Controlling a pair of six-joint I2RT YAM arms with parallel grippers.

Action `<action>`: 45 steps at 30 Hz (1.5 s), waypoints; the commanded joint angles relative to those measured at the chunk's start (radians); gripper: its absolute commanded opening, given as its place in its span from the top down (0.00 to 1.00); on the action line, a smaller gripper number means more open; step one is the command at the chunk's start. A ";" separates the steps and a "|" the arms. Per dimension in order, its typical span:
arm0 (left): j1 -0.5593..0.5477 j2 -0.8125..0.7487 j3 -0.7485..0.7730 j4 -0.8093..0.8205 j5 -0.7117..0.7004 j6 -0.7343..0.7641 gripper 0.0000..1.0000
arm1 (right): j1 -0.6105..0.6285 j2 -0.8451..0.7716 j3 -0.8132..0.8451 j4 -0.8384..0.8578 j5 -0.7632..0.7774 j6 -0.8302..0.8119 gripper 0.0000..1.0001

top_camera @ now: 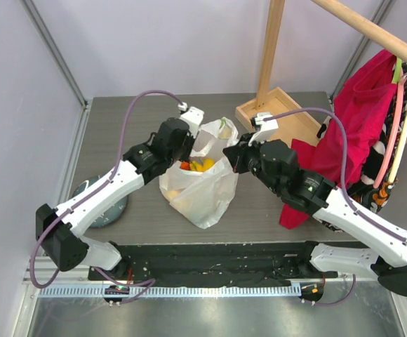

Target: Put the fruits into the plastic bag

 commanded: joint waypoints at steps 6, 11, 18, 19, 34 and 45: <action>0.295 -0.117 0.017 0.104 0.239 -0.237 1.00 | -0.195 0.141 0.214 0.029 -0.176 -0.076 0.99; 0.383 -0.194 0.024 0.167 0.259 -0.334 1.00 | -0.244 0.204 0.453 0.015 -0.172 -0.158 0.99; 0.496 -0.239 -0.067 0.224 0.291 -0.414 1.00 | -0.284 0.296 0.610 0.015 -0.205 -0.195 0.99; 0.504 -0.242 -0.082 0.247 0.298 -0.426 1.00 | -0.290 0.309 0.604 0.013 -0.204 -0.204 0.99; 0.516 -0.271 -0.355 0.443 0.353 -0.517 1.00 | -0.373 0.367 0.435 0.041 -0.219 -0.193 0.99; 0.516 -0.271 -0.272 0.365 0.426 -0.456 0.15 | -0.374 0.321 0.431 0.024 -0.219 -0.167 0.33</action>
